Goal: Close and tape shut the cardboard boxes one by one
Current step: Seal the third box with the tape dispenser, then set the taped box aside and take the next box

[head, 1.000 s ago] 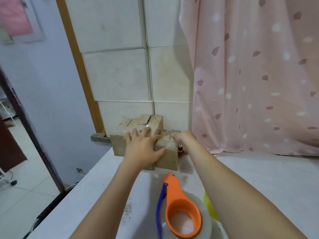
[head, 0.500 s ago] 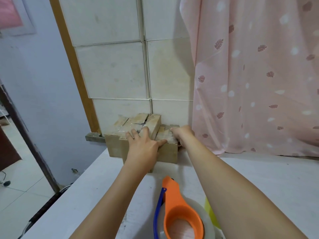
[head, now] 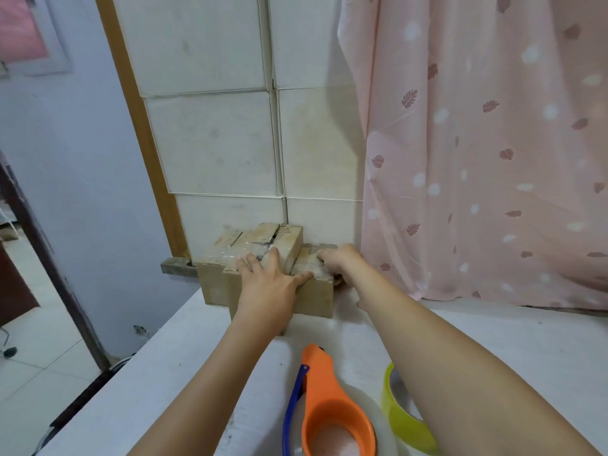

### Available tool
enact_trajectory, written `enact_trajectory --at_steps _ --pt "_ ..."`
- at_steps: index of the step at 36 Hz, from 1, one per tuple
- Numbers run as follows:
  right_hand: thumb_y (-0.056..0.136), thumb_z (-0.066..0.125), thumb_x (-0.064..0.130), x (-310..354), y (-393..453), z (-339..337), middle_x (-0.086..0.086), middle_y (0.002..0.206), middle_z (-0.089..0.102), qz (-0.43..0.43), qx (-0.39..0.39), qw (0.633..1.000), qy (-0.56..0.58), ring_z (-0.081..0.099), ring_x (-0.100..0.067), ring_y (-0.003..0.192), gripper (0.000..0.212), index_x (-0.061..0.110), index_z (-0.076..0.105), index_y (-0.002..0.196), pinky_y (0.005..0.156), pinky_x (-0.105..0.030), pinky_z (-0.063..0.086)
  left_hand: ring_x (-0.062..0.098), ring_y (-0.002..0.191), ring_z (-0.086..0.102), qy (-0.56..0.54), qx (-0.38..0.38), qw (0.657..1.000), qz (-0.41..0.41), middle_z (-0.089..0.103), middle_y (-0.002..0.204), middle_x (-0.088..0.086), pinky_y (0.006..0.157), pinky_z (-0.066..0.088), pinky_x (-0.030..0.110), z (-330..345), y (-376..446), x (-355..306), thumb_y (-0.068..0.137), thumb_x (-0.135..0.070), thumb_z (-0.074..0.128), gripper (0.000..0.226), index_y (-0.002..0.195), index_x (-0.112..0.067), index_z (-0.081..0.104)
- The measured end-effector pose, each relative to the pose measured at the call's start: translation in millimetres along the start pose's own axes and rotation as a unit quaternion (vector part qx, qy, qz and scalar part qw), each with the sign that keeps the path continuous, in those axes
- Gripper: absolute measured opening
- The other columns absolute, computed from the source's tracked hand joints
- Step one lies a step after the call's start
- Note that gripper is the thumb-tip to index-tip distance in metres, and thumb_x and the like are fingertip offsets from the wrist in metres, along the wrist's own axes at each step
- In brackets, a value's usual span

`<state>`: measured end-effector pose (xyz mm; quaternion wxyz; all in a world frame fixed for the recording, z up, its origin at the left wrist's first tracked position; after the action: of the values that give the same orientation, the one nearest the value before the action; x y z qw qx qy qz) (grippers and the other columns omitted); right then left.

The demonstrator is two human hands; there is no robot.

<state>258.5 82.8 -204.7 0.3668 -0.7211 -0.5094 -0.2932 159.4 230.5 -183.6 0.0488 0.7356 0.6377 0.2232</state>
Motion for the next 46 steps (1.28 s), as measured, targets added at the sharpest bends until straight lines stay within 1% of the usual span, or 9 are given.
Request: enact_trajectory --at_steps 4,8,12,18,24,28,33,40,46 --pt "0.094 0.060 0.043 8 -22 -19 -0.013 0.092 0.064 -0.066 -0.044 0.996 -0.041 0.068 -0.036 0.086 0.035 0.008 0.054 0.096 0.075 -0.043 0.060 0.054 0.132 0.027 -0.041 0.015 0.999 -0.011 0.022 0.151 0.016 0.113 0.012 0.068 -2 -1 2 0.101 -0.044 0.040 0.043 0.141 -0.057 0.035" --pt "0.092 0.058 0.047 7 -48 -40 -0.007 0.088 0.061 -0.150 -0.102 0.976 -0.116 0.065 -0.032 0.091 0.034 0.013 0.056 0.088 0.059 -0.029 0.039 0.051 0.142 0.017 -0.090 0.036 0.995 -0.022 0.023 0.155 0.016 0.114 0.005 0.070 -10 -3 3 0.103 -0.047 0.033 0.044 0.147 -0.052 0.031" --pt "0.093 0.050 0.039 -4 -92 -52 -0.013 0.107 0.068 -0.234 -0.083 0.943 -0.220 0.063 -0.036 0.102 0.037 0.012 0.062 0.114 0.086 -0.043 0.053 0.042 0.149 0.008 -0.124 0.048 0.991 -0.015 0.022 0.159 0.015 0.116 -0.001 0.066 -24 -4 -1 0.103 -0.044 0.035 0.047 0.150 -0.047 0.031" --pt "0.097 0.048 0.038 -32 -151 -79 -0.012 0.124 0.059 -0.316 -0.129 0.850 -0.402 0.052 -0.036 0.117 0.040 0.009 0.052 0.125 0.090 -0.041 0.045 0.035 0.131 0.044 -0.218 -0.048 0.975 0.015 0.056 0.131 0.016 0.112 0.027 0.051 -57 -20 -41 0.094 -0.027 0.042 0.044 0.134 -0.021 0.058" --pt "0.098 0.047 0.046 -83 -179 -128 -0.013 0.130 0.059 -0.267 -0.159 0.831 -0.461 0.052 -0.034 0.120 0.050 0.010 0.050 0.133 0.102 -0.045 0.039 0.030 0.134 0.043 -0.236 -0.019 0.969 0.070 0.051 0.139 0.012 0.111 0.028 0.041 -73 -44 -115 0.102 -0.034 0.041 0.045 0.143 -0.018 0.045" --pt "0.100 0.045 0.045 -128 -198 -165 -0.014 0.133 0.055 -0.213 -0.154 0.845 -0.466 0.047 -0.035 0.124 0.052 0.009 0.046 0.137 0.106 -0.047 0.035 0.025 0.127 0.047 -0.231 -0.011 0.968 0.096 0.055 0.131 0.005 0.104 0.033 0.035 -82 -61 -169 0.100 -0.035 0.041 0.037 0.133 -0.018 0.048" --pt "0.104 0.038 0.045 -183 -220 -208 -0.017 0.138 0.047 -0.128 -0.139 0.872 -0.452 0.040 -0.036 0.130 0.055 0.006 0.040 0.143 0.112 -0.048 0.029 0.025 0.130 0.045 -0.235 0.013 0.963 0.132 0.051 0.137 0.007 0.107 0.033 0.036 -96 -86 -239 0.104 -0.034 0.035 0.042 0.141 -0.013 0.042" --pt "0.103 0.039 0.045 -234 -251 -259 -0.014 0.131 0.050 -0.084 -0.152 0.884 -0.435 0.044 -0.034 0.126 0.051 0.006 0.045 0.136 0.106 -0.044 0.035 0.027 0.133 0.041 -0.238 0.031 0.954 0.182 0.047 0.141 0.010 0.112 0.027 0.038 -115 -109 -315 0.105 -0.031 0.032 0.044 0.143 -0.009 0.040" --pt "0.103 0.043 0.040 -266 -270 -290 -0.014 0.120 0.059 -0.082 -0.166 0.891 -0.414 0.054 -0.033 0.113 0.041 0.006 0.052 0.122 0.088 -0.037 0.040 0.026 0.131 0.044 -0.255 0.031 0.942 0.218 0.047 0.142 0.009 0.111 0.030 0.035 -134 -126 -362 0.106 -0.029 0.031 0.043 0.141 -0.008 0.043"
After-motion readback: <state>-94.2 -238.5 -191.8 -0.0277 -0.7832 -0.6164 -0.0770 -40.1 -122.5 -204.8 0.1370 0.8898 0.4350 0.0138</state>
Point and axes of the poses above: each hand's wrist, its own y-axis towards the middle knuckle, its own z-axis out of the palm, x = y × z, the point moved 6 cm from there along y, towards the middle knuckle
